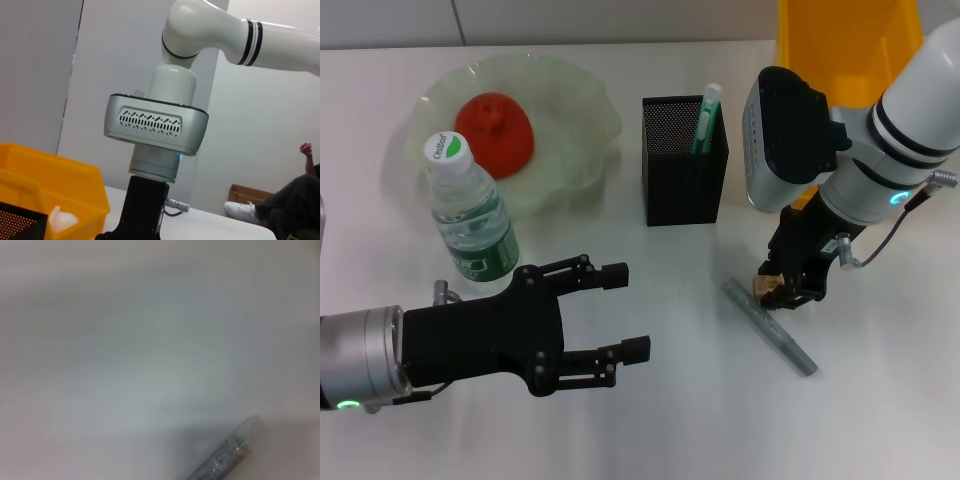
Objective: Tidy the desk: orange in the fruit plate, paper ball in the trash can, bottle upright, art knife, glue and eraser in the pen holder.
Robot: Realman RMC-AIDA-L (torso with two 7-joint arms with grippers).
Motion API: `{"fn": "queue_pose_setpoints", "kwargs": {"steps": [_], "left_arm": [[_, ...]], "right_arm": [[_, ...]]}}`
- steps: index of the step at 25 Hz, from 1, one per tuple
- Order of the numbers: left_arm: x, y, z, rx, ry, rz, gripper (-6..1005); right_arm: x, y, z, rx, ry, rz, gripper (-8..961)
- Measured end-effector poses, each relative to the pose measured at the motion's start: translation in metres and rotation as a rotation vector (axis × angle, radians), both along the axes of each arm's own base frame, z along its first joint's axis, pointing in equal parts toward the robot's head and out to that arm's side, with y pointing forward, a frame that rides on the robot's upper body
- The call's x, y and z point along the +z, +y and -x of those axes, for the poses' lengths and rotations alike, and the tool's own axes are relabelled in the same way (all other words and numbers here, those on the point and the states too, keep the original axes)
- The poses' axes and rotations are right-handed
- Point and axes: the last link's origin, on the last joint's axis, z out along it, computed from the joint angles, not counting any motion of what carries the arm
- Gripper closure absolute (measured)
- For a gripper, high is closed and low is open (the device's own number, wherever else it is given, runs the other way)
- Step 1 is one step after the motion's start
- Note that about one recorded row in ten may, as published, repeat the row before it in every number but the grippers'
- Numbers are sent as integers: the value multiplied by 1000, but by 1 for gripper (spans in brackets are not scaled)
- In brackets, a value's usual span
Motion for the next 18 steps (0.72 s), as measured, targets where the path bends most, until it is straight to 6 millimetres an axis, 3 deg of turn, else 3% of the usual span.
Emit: {"fn": "queue_pose_setpoints", "kwargs": {"steps": [11, 16, 18], "left_arm": [[0, 0, 0, 2, 1, -2, 199], [0, 1, 0, 2, 2, -4, 199], [0, 1, 0, 4, 3, -5, 199]], "right_arm": [[0, 2, -1, 12, 8, -20, 602], [4, 2, 1, 16, 31, -41, 708], [6, 1, 3, 13, 52, -49, 708]]}}
